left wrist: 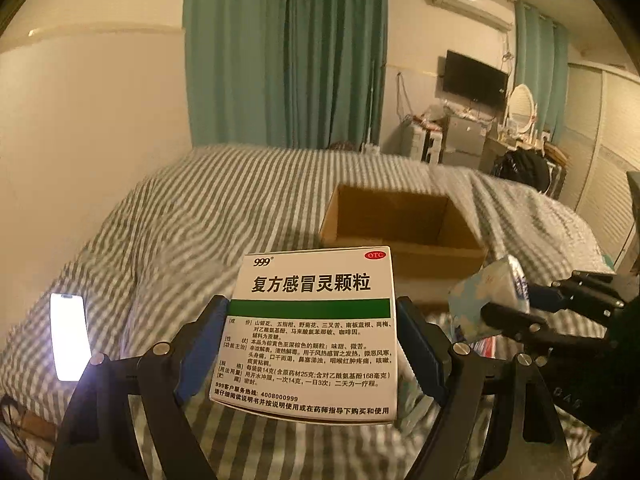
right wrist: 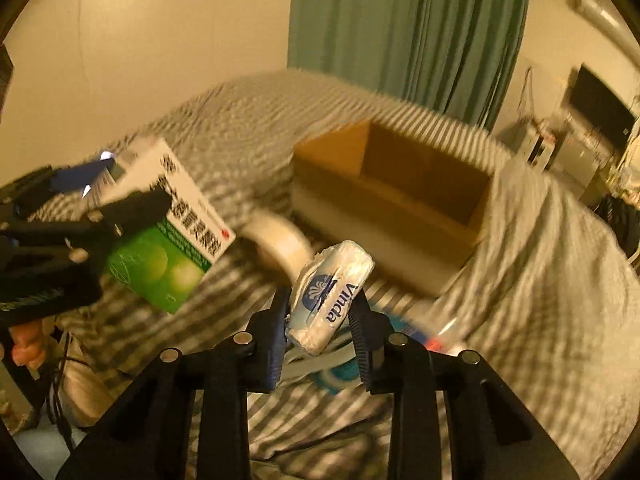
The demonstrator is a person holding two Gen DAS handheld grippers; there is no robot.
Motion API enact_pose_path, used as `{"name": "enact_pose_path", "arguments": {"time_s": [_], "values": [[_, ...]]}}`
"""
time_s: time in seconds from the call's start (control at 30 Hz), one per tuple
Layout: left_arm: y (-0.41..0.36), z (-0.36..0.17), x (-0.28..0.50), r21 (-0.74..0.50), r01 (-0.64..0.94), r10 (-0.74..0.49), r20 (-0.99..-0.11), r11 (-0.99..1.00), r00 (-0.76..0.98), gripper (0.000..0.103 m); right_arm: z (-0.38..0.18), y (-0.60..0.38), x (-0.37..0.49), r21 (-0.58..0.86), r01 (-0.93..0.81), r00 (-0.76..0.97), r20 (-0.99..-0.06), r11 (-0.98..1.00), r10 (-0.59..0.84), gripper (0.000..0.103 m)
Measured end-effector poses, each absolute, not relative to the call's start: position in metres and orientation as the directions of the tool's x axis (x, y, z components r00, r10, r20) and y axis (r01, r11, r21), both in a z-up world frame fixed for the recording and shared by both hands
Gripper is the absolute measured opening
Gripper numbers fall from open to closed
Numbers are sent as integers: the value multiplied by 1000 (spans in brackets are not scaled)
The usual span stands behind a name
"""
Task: Organize objects
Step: 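Carry the medicine box into the cardboard box while the right gripper carries a packet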
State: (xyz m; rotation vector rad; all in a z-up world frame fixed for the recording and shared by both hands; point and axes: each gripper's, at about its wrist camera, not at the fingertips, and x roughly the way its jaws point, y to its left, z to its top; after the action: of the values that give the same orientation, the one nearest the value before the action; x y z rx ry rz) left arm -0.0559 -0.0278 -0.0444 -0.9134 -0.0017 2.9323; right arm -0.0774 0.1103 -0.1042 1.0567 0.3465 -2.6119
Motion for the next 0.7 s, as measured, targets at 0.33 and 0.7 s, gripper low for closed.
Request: {"name": "enact_pose_path", "arguments": {"time_s": [0.33, 0.7], "values": [[-5, 26, -112, -19, -83, 83, -424, -996, -902, 84, -20, 119, -95, -197, 307, -807, -573, -931, -145, 28], [22, 45, -179, 8, -102, 92, -358, -995, -929, 84, 21, 135, -172, -181, 284, -840, -520, -942, -153, 28]]}}
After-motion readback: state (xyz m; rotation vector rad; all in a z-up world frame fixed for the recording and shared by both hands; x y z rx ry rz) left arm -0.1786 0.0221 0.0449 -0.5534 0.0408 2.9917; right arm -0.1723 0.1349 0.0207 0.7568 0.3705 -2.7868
